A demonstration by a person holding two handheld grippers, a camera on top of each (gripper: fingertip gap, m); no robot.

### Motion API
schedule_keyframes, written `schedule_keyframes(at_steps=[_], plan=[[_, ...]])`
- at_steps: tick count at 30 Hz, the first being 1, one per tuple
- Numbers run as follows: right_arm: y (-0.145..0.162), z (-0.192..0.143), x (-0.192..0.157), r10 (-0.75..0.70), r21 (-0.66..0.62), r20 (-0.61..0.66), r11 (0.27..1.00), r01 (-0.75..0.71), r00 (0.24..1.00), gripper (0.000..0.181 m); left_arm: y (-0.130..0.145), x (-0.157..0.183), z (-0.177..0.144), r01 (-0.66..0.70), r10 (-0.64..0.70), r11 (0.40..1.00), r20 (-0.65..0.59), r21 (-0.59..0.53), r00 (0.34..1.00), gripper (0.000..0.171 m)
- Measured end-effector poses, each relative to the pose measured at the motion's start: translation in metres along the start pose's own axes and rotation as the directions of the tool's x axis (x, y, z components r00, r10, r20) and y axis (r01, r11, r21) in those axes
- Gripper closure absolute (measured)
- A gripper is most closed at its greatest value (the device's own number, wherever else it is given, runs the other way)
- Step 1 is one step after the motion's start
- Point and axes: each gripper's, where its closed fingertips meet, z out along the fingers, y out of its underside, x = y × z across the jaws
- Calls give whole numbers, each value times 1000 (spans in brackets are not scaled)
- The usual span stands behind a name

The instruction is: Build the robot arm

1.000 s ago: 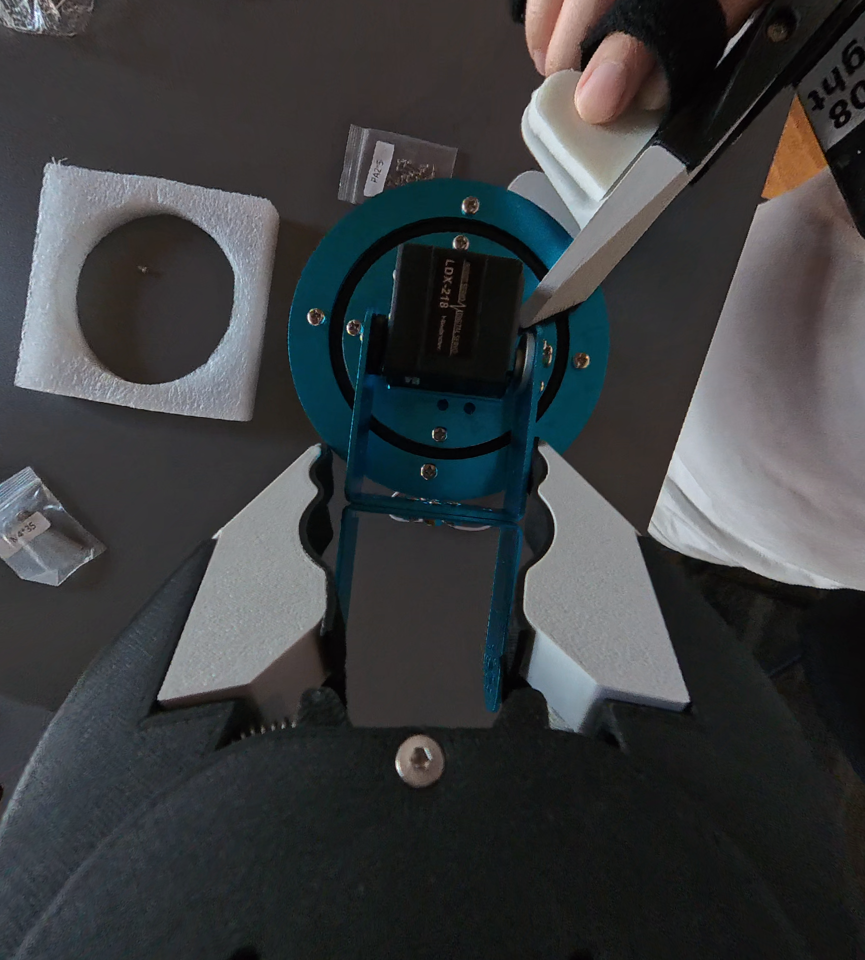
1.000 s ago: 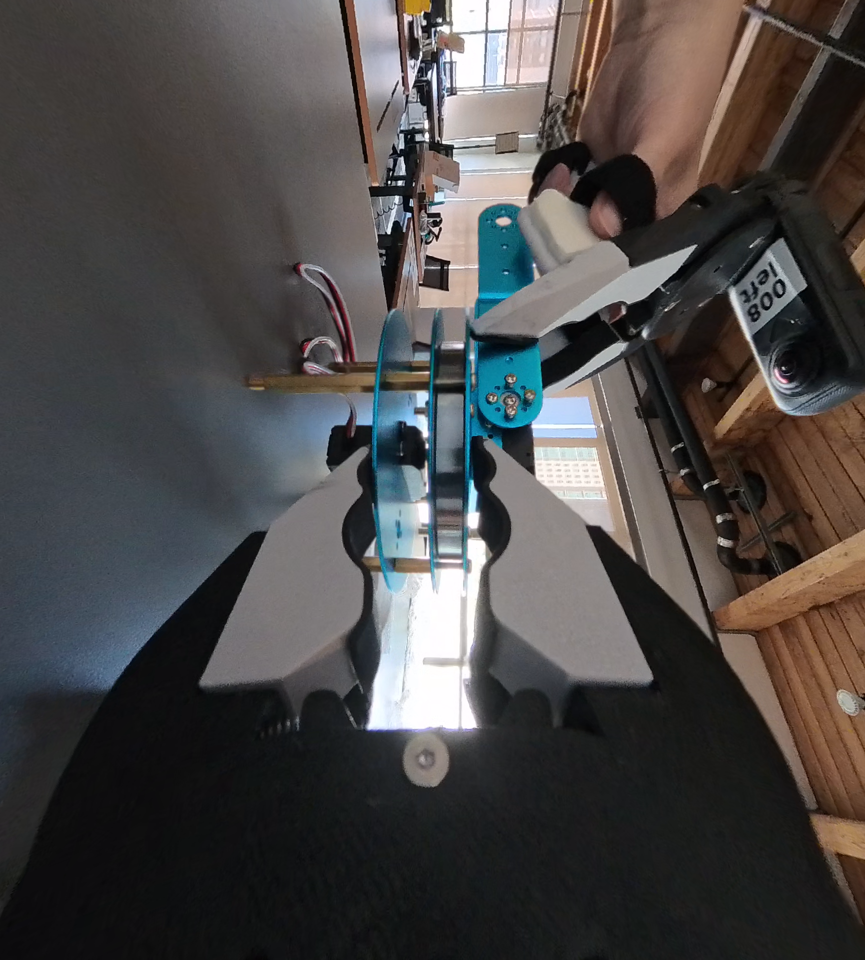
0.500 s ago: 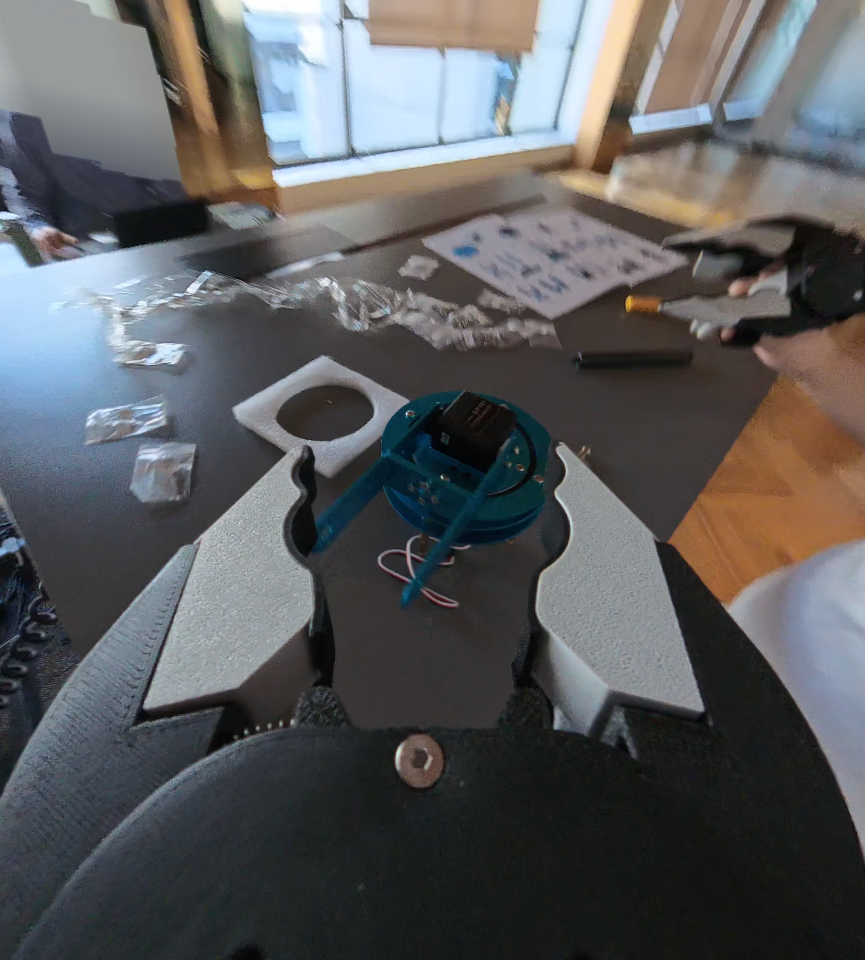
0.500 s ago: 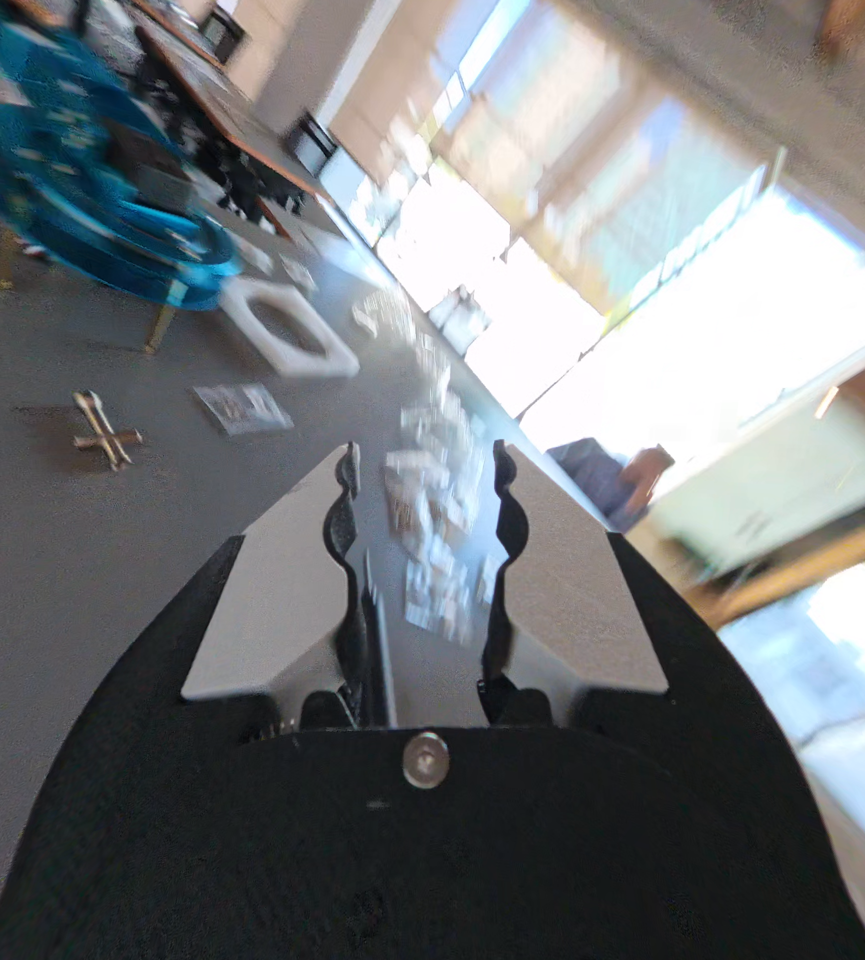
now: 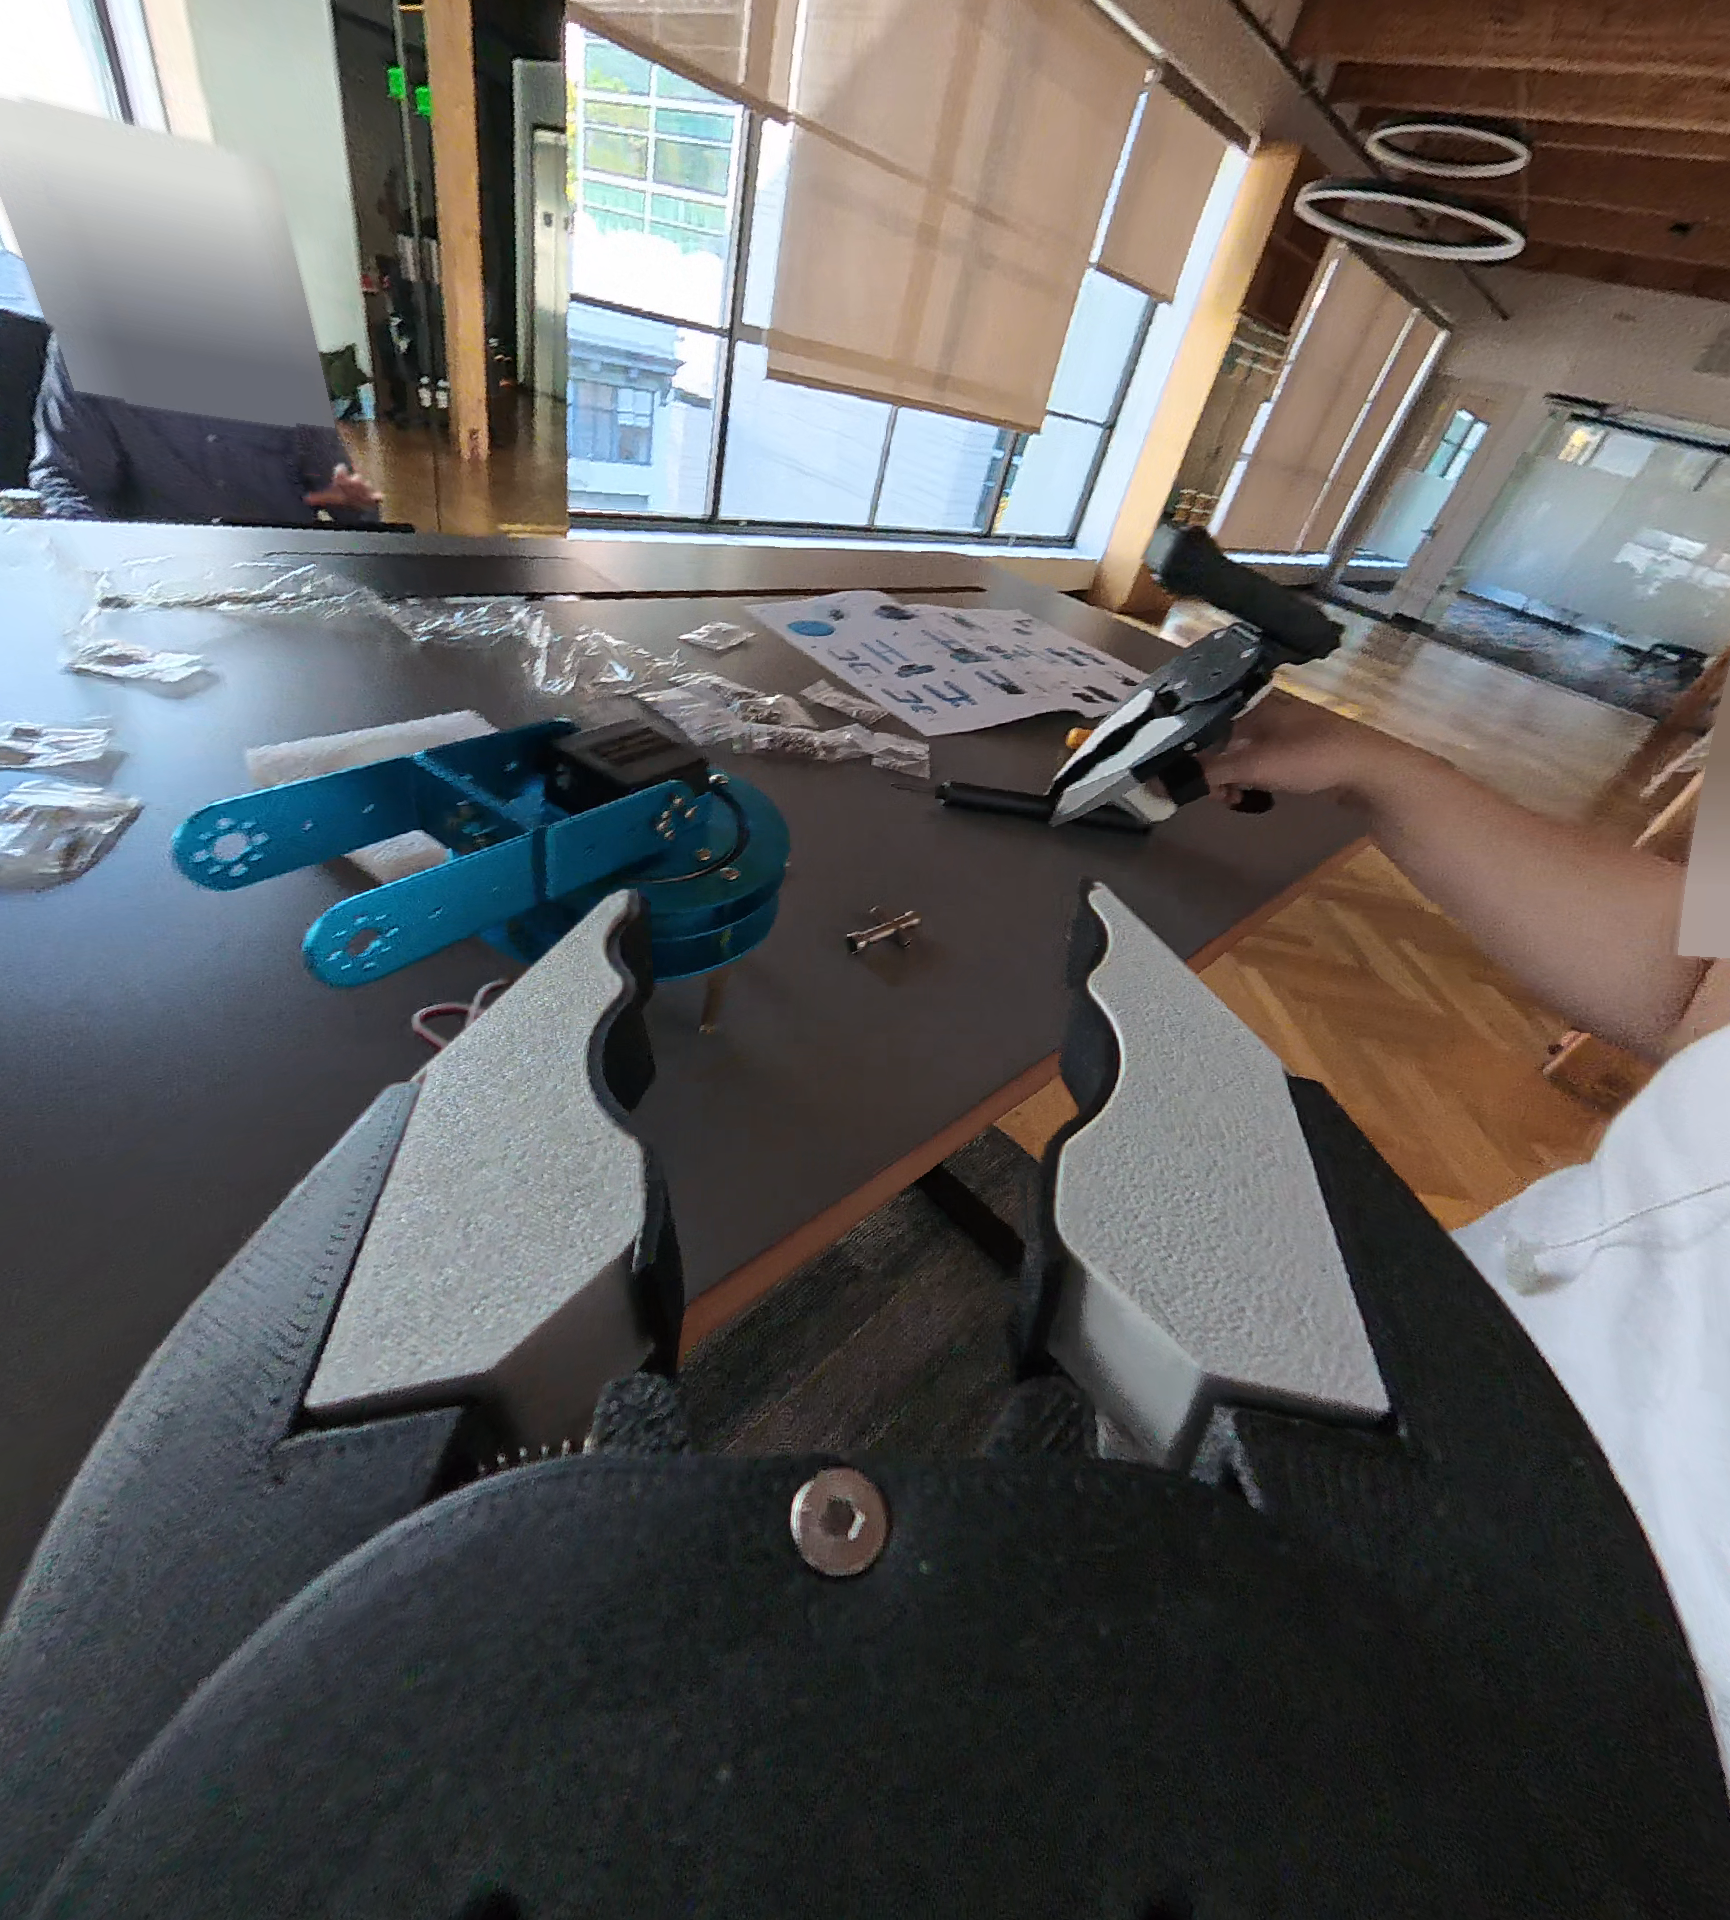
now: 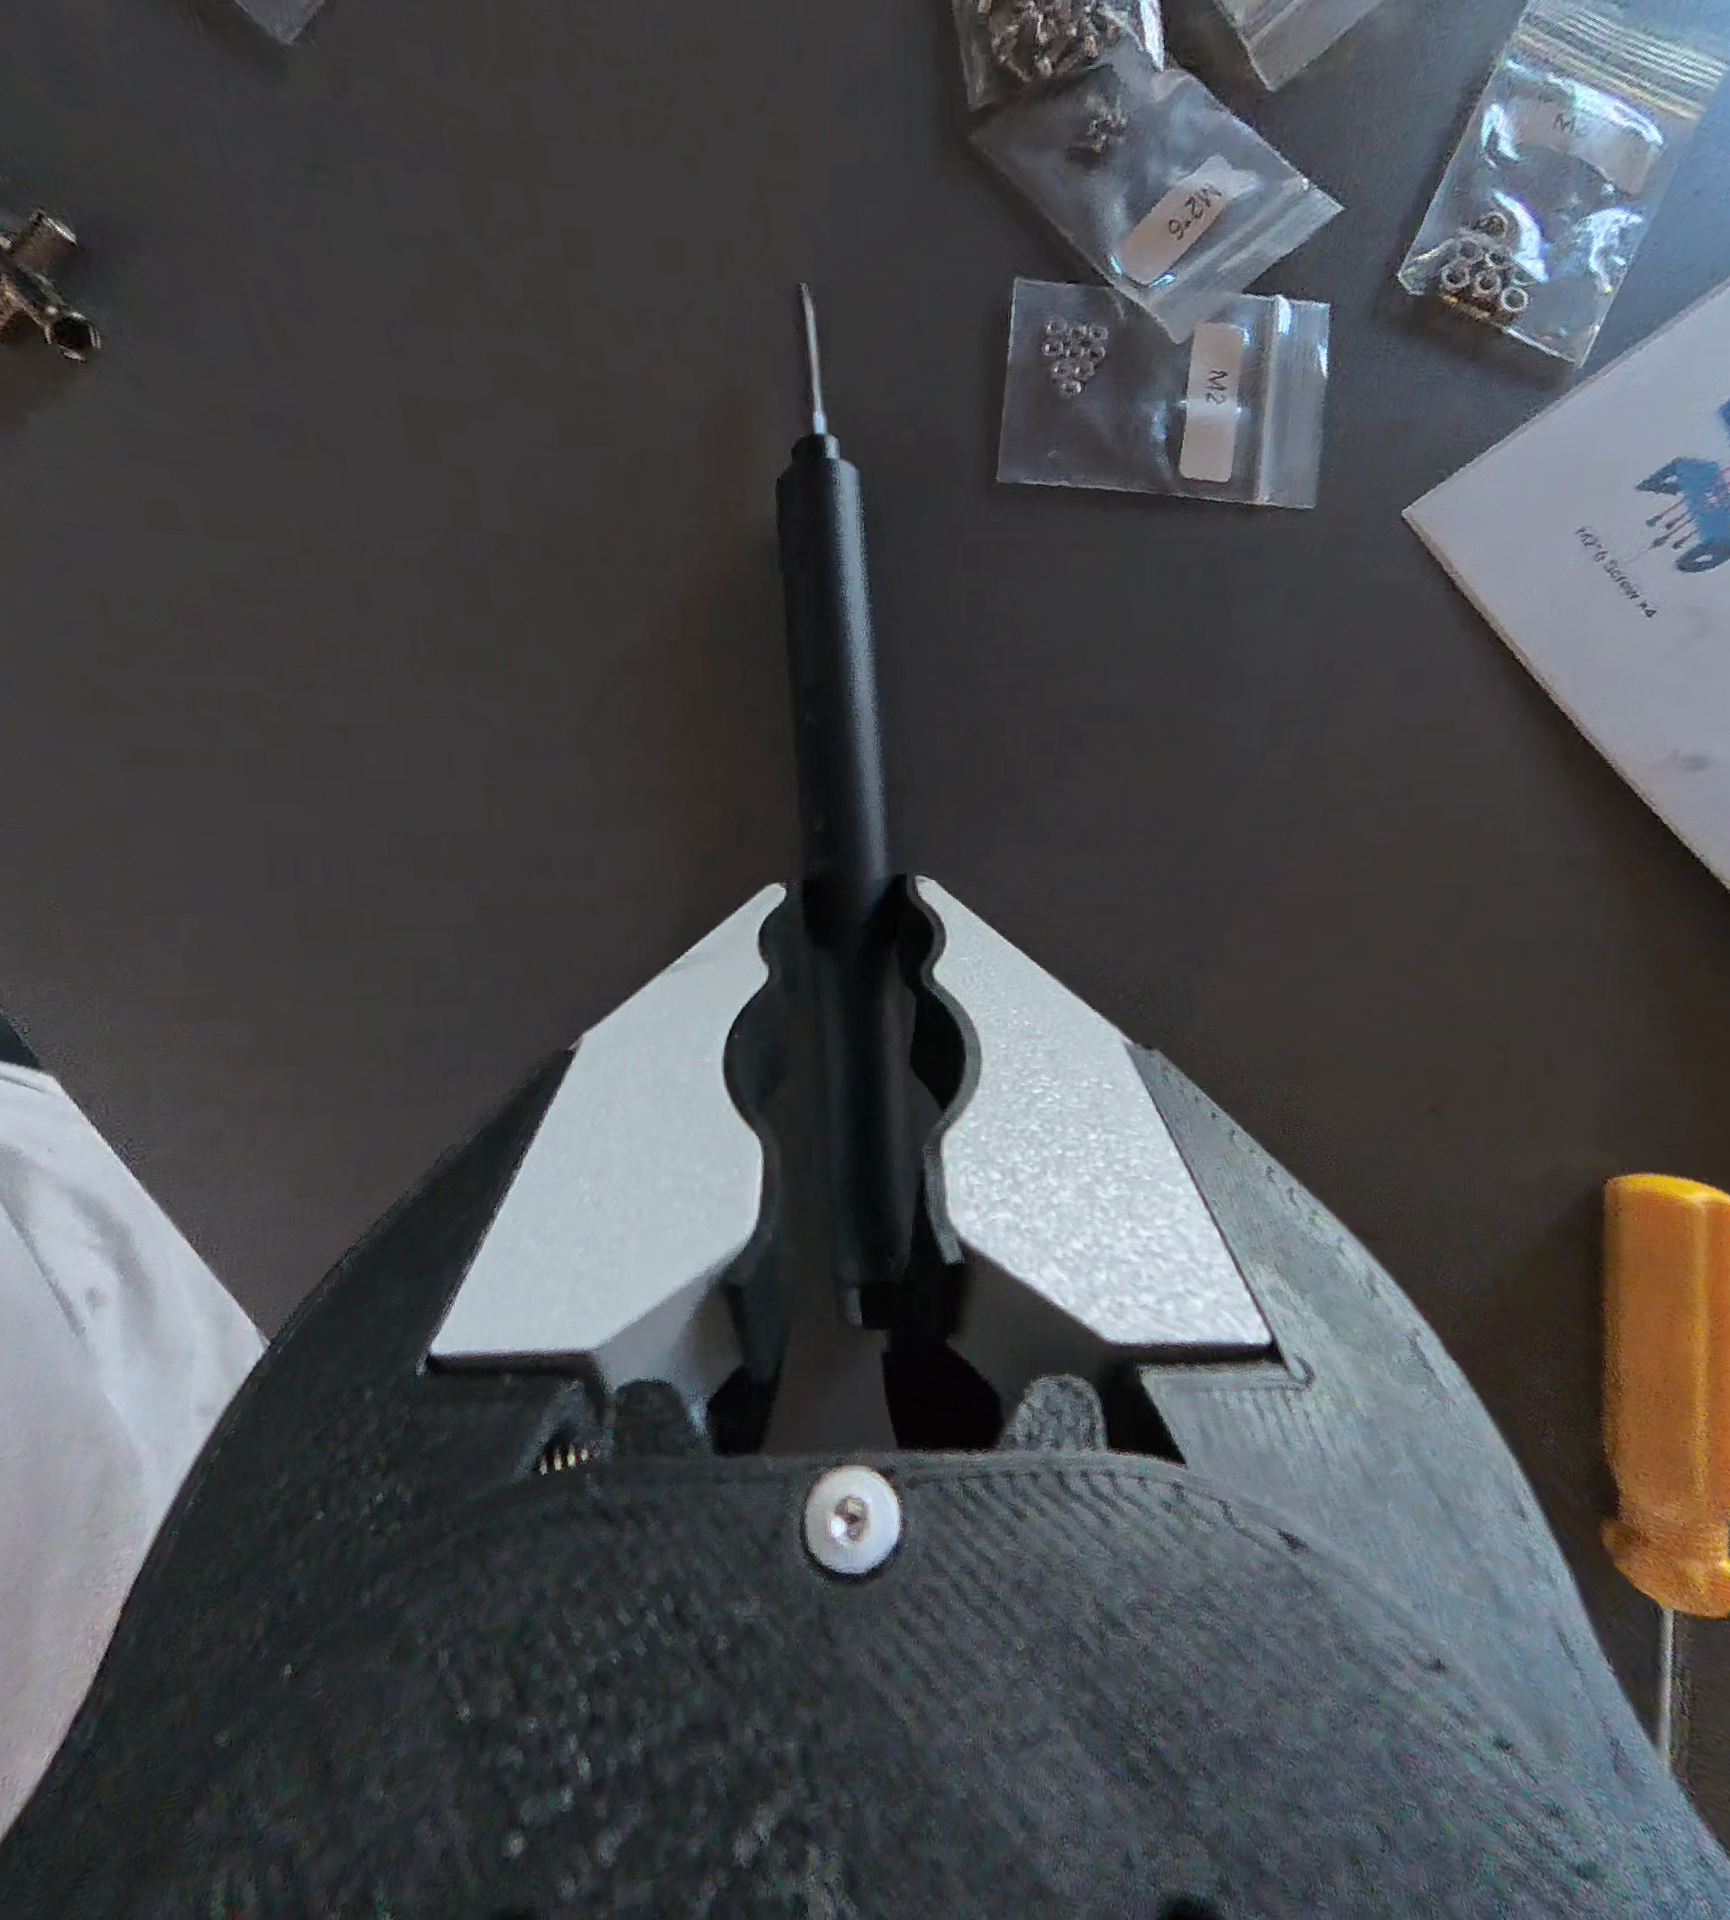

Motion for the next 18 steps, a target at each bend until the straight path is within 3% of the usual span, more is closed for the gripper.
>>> schedule_keyframes(at_steps=[2,7,10,13,18], plan=[[-2,1,-1,54,11,-1,998,-54,999,165,5,13,7,16,-16,1000,-53,-7,998,94],[-3,-2,-37,365,51,224,922,-385,904,166,36,60,15,143,-151,988,-234,-53,960,97],[-8,-3,-53,523,73,359,810,-582,773,166,62,86,17,267,-283,959,-346,-95,894,102],[-17,-7,-70,599,84,492,689,-719,632,167,87,100,31,330,-352,936,-354,-124,866,104],[-36,-31,-91,576,142,673,516,-845,465,167,98,133,84,456,-486,873,-407,-177,773,111]])
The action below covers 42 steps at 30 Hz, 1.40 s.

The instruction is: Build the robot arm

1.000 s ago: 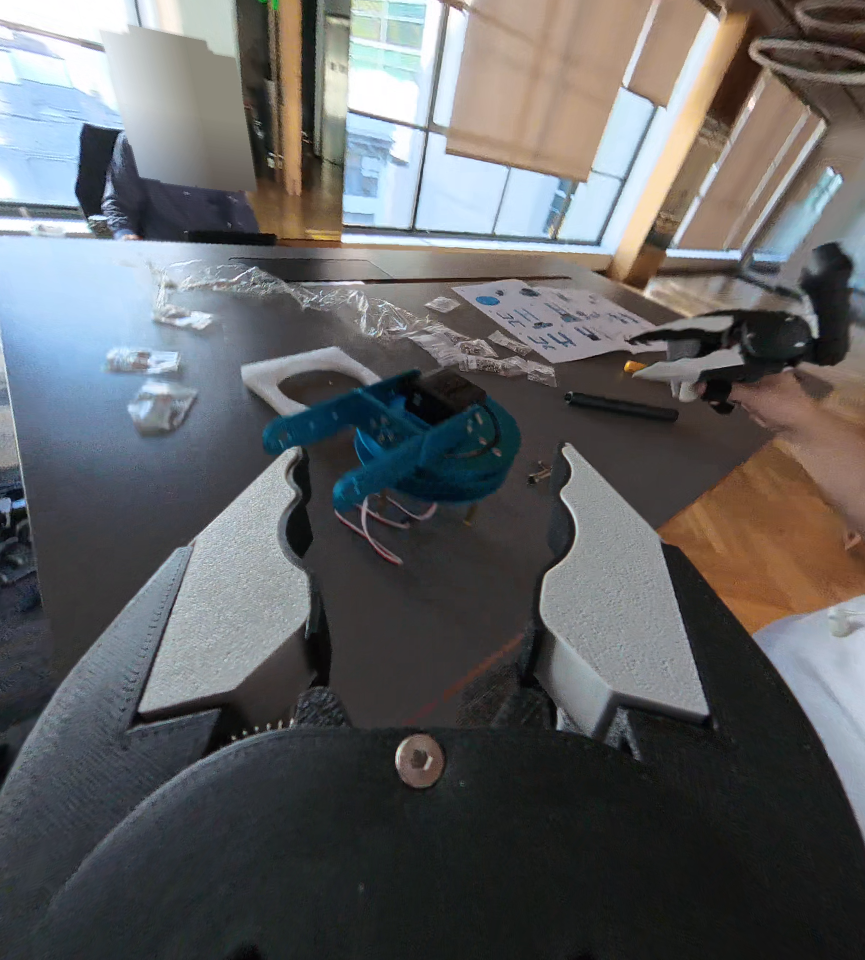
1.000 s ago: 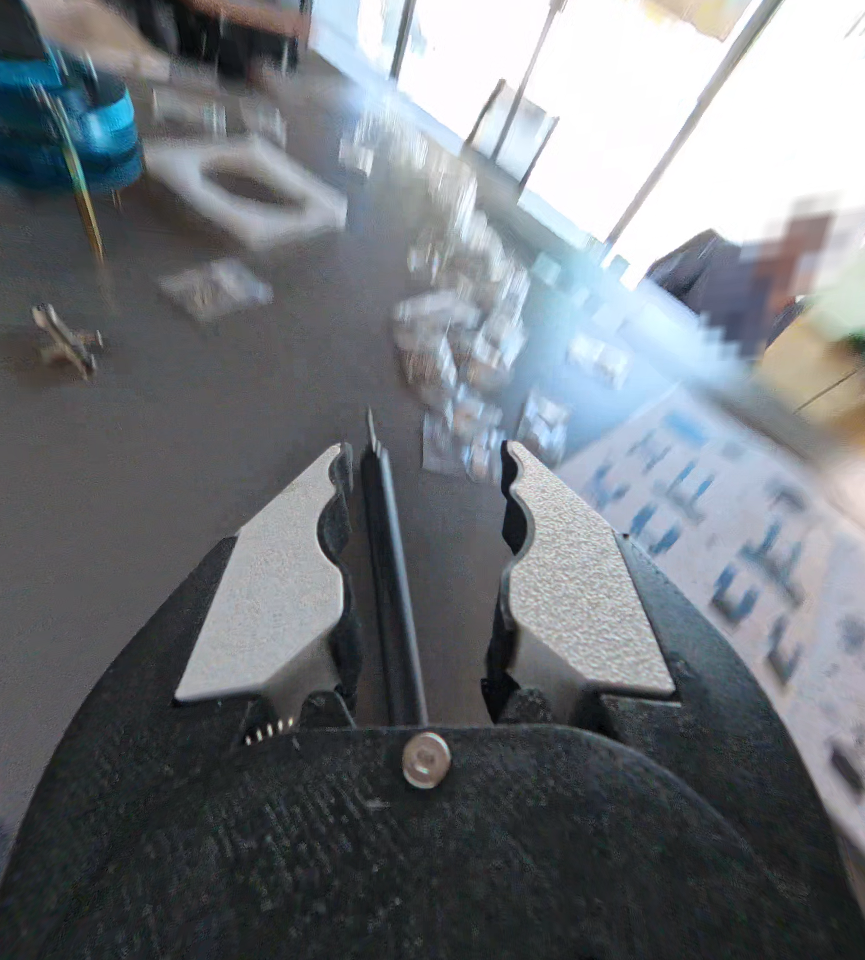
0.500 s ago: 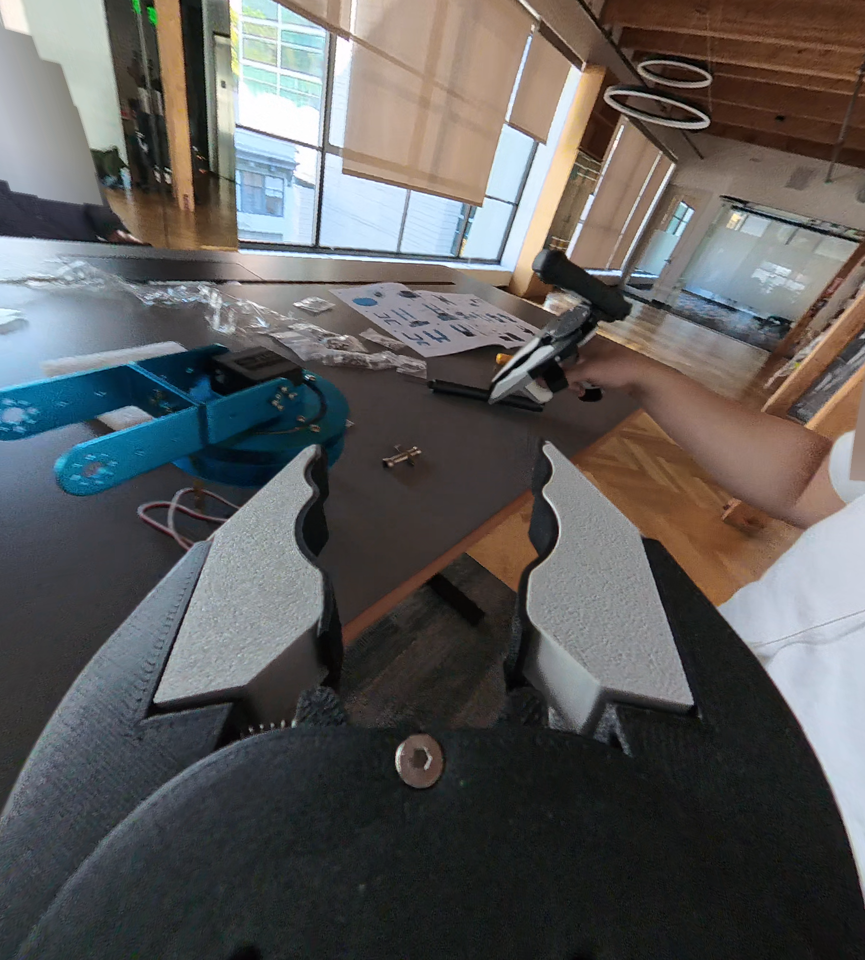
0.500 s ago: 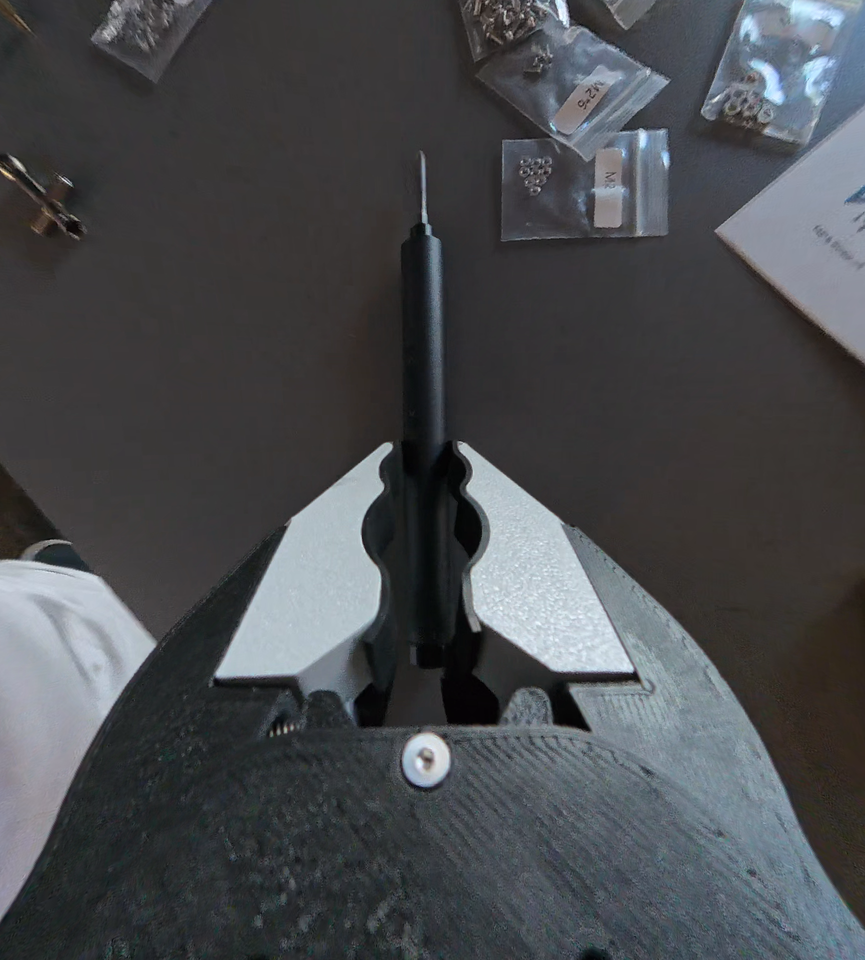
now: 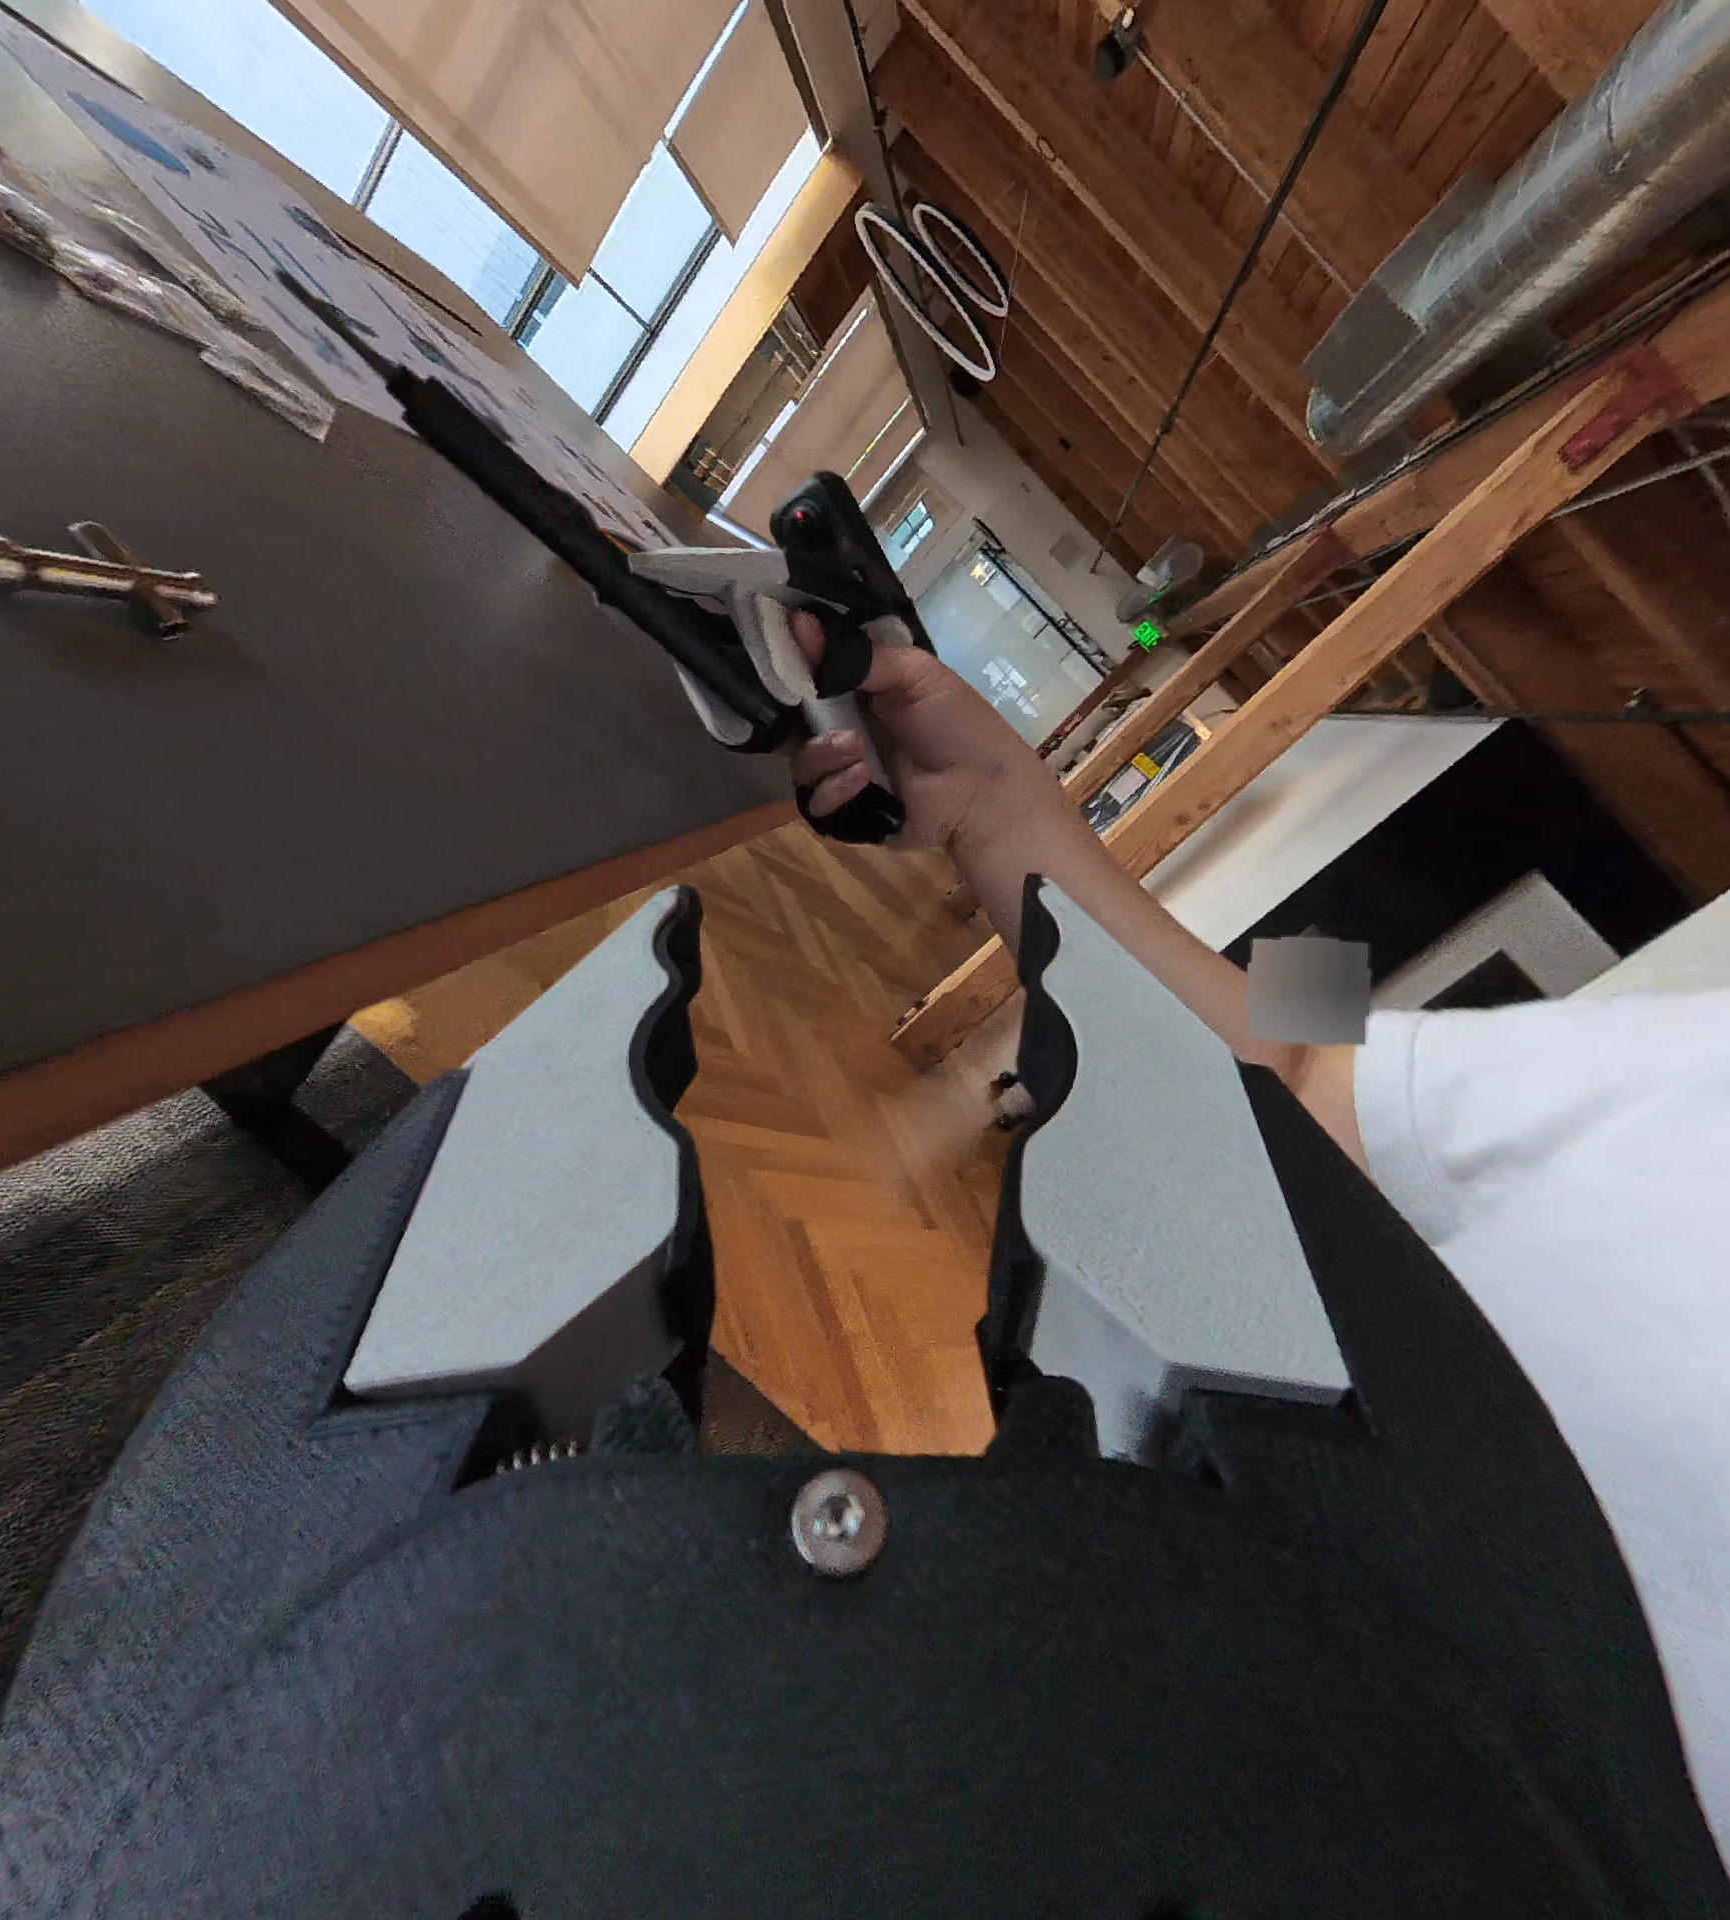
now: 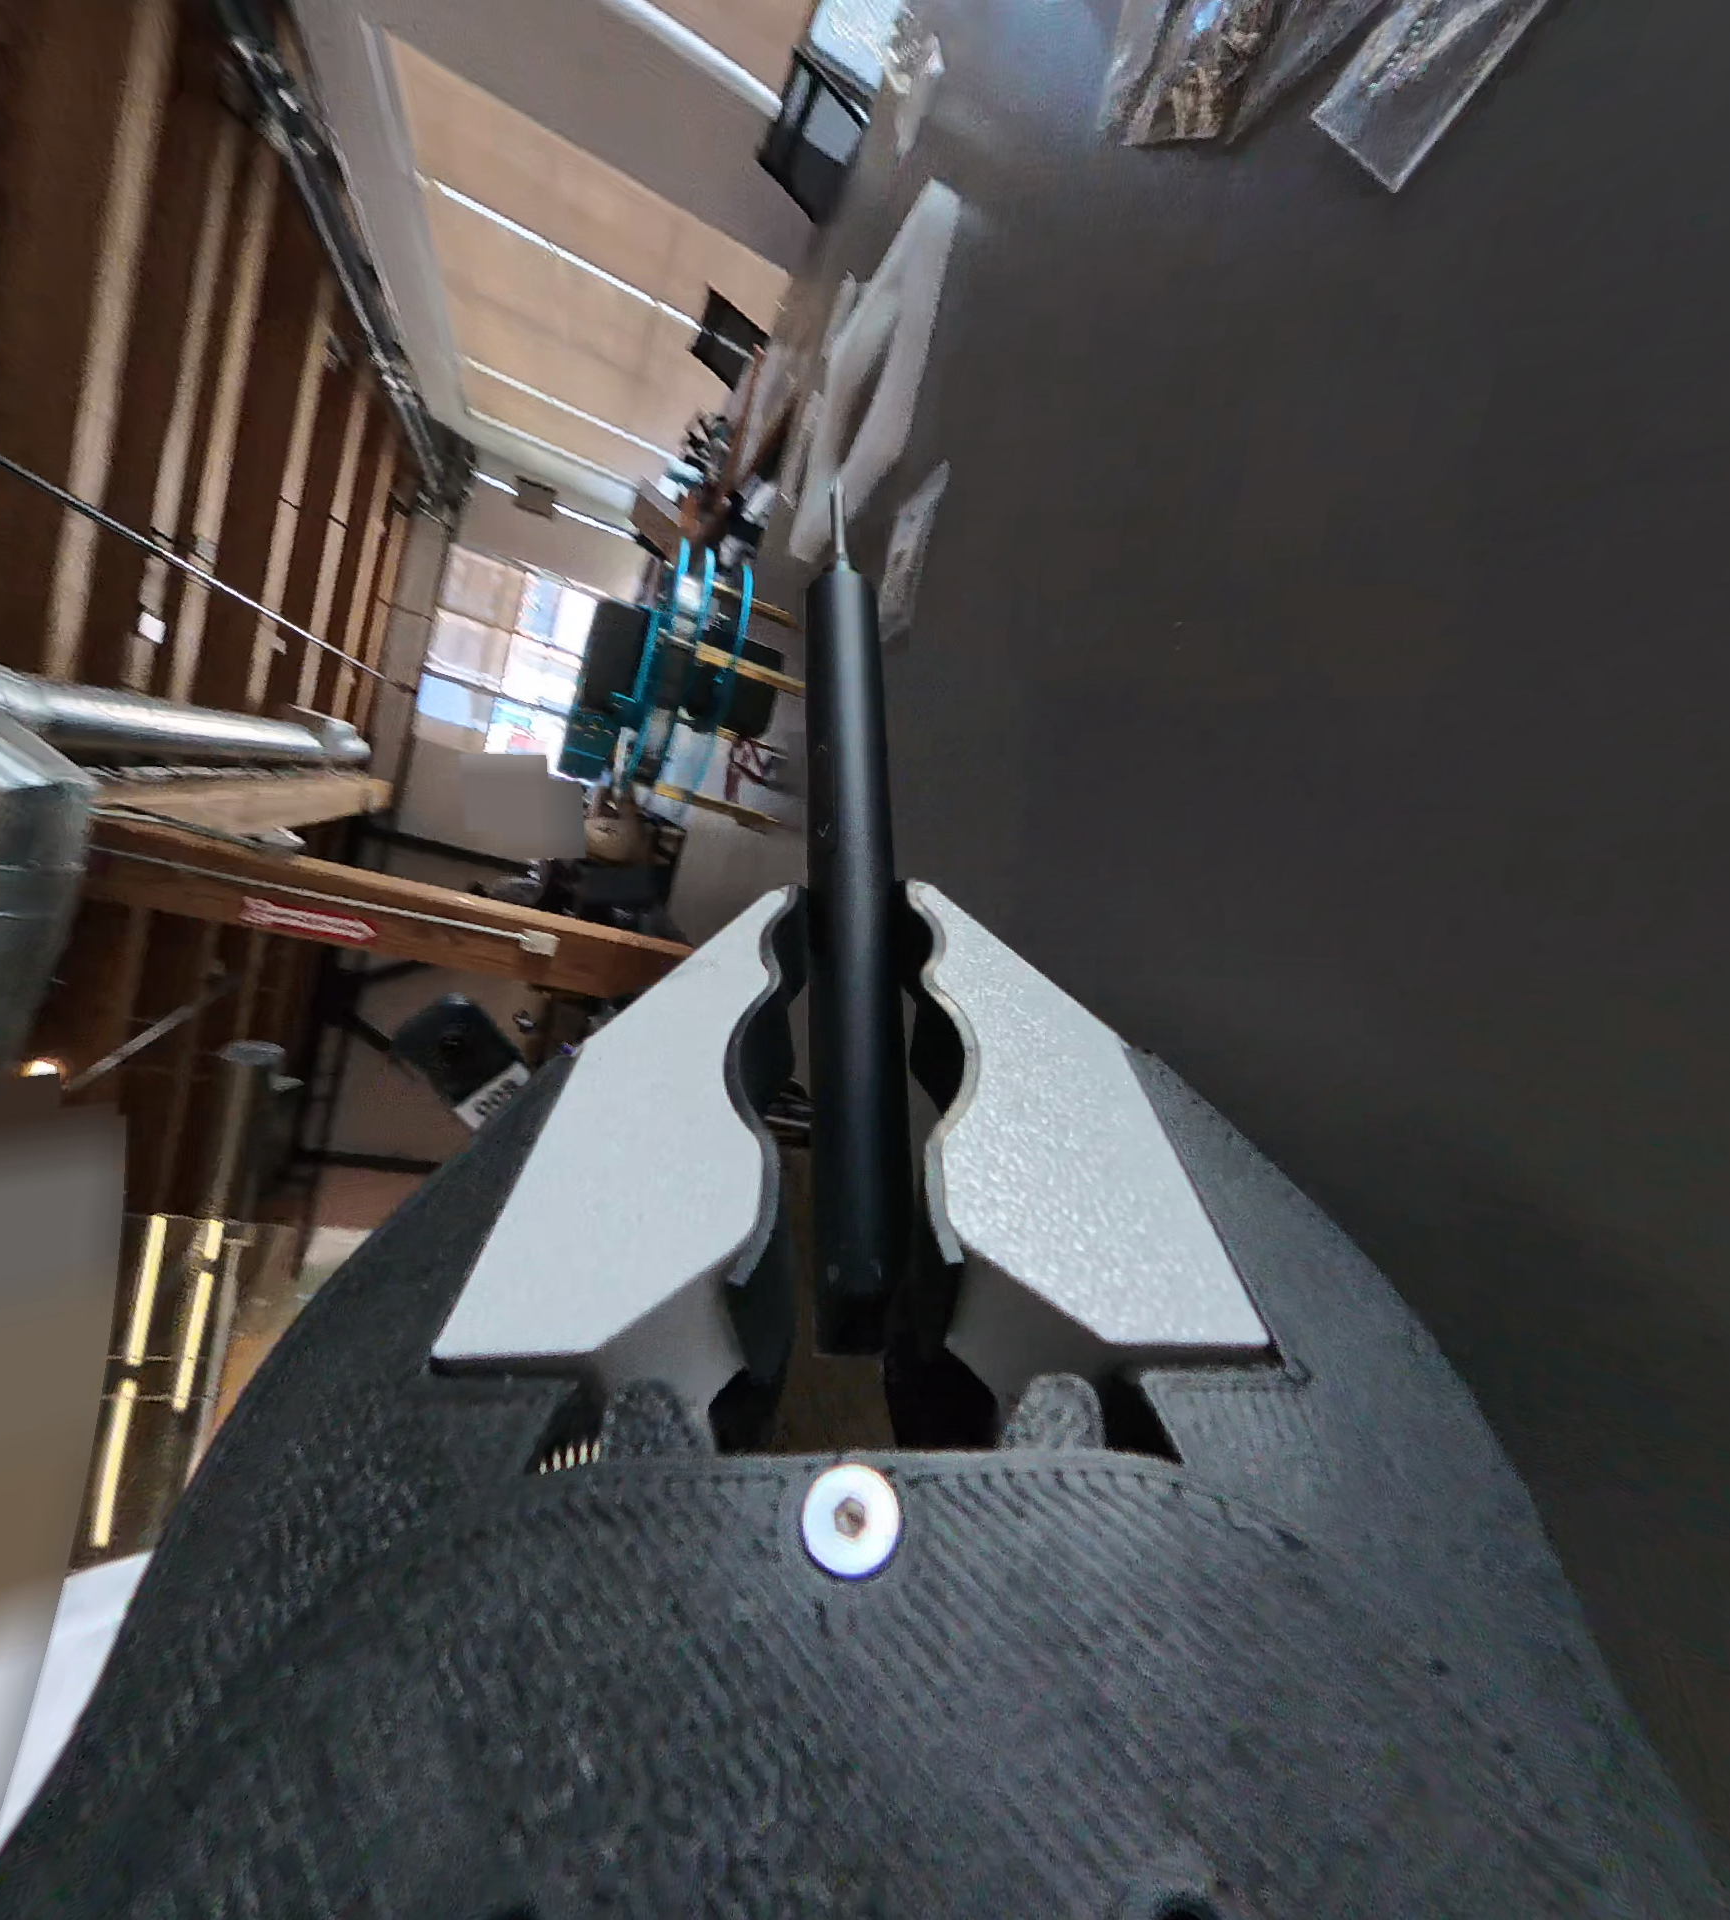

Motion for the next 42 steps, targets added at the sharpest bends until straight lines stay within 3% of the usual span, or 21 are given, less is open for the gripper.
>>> schedule_keyframes(at_steps=[6,9,12,16,18,19,25,27,31,33,36,38,40,42], plan=[[13,-9,-29,-46,129,104,991,32,994,167,-37,-16,71,161,-161,977,-14,140,987,129],[22,-9,-47,-99,160,141,984,76,985,167,-46,-26,96,228,-234,952,9,207,972,128],[35,-5,-57,-174,149,145,977,153,974,167,-50,-36,114,258,-278,928,41,269,960,123],[43,-2,-62,-259,150,136,960,238,956,167,-38,-34,139,310,-324,923,27,226,946,129],[50,1,-65,-270,138,161,959,250,949,166,-37,-34,141,310,-324,919,16,243,946,153],[53,2,-66,-284,133,168,955,264,944,166,-38,-34,140,315,-327,913,7,258,945,155],[63,-5,-64,-315,100,210,949,300,926,166,-34,-30,139,306,-313,935,17,178,949,155],[62,-20,-67,-333,100,224,943,318,916,155,-38,-24,132,289,-296,942,20,169,955,155],[23,-41,-78,-436,178,219,897,404,873,148,-36,0,121,297,-296,949,-25,104,955,155],[18,-25,-93,-380,72,339,923,378,861,136,-29,20,122,308,-305,950,-67,43,950,155],[37,3,-122,-151,-156,538,949,274,829,121,-17,50,125,329,-331,944,-150,-37,932,155],[55,9,-137,-15,-256,612,942,216,791,129,-10,63,124,343,-351,936,-166,-75,922,155],[76,-4,-156,155,-386,710,902,195,687,165,-4,68,119,340,-349,937,-159,-83,924,155],[85,0,-155,184,-416,703,890,187,687,166,1,65,111,329,-335,942,-120,-62,935,155]])
